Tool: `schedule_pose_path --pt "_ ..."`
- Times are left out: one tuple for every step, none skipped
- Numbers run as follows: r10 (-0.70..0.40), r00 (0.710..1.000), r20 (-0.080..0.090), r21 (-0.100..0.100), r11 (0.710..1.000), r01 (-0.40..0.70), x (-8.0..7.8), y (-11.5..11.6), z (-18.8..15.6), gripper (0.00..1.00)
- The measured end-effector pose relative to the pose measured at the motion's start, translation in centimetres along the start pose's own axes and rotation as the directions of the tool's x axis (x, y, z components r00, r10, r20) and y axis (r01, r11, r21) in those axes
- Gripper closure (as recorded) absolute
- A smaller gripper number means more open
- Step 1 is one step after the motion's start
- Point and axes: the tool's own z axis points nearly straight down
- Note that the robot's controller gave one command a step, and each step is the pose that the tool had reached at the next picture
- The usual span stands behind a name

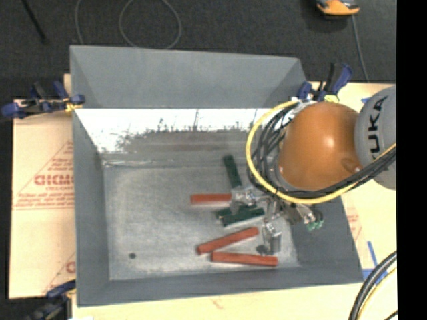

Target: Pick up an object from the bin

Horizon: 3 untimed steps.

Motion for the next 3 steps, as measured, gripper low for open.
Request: schedule_pose_path --pt "-0.072 0.997 0.005 0.000 0.997 0.072 0.4 1.3 10.9 0.00" --pt "-0.072 0.997 0.005 0.001 0.997 0.072 0.4 1.3 10.6 1.00" --pt "-0.099 0.995 0.009 0.005 0.995 0.099 -1.7 1.4 -6.0 1.00"
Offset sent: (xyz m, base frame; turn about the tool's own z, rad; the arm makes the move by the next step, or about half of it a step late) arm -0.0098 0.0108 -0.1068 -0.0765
